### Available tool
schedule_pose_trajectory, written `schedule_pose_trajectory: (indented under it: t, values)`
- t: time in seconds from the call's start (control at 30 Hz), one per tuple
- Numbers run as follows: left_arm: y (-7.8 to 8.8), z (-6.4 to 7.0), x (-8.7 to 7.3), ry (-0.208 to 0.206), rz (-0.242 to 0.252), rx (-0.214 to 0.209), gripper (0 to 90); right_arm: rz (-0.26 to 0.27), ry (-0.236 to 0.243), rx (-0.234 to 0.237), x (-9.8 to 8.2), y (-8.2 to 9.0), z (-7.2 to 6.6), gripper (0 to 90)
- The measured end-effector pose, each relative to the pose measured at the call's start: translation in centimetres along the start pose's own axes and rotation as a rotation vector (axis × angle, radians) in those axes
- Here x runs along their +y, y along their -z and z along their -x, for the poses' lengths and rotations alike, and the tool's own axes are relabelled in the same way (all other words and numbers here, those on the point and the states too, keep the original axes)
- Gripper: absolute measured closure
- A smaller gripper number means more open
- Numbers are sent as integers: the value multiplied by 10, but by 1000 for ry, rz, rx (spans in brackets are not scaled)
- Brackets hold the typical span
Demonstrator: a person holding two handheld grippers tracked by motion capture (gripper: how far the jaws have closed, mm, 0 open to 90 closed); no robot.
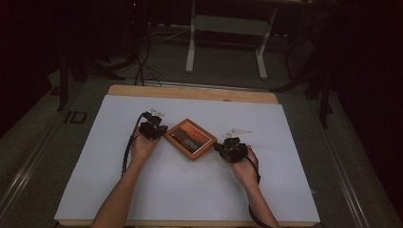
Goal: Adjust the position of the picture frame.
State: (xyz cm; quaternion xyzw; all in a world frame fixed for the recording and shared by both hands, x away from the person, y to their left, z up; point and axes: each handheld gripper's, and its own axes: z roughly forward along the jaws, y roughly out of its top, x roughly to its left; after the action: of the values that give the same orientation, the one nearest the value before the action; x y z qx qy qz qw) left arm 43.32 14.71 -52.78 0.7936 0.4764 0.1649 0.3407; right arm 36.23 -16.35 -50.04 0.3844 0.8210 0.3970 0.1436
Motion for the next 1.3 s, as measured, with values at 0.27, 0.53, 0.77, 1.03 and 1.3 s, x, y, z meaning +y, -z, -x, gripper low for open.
schedule_pose_trajectory:
  t: [0.27, 0.53, 0.77, 1.03, 1.3]
  values:
    - [8, 10, -11, -42, -31, -58, 900, -5, -26, -19, 0, 2, 10, 900]
    - [25, 34, -35, -81, -17, -113, 900, -12, -42, -46, -1, 6, 20, 900]
    - [50, 61, -54, -139, 21, -155, 900, -14, -45, -44, -3, 10, 26, 900]
    - [52, 92, -59, -254, -8, -273, 899, -15, -51, -48, -2, 10, 26, 900]
    - [52, 96, -57, -255, 10, -275, 899, -19, -18, -42, -6, 16, 22, 900]
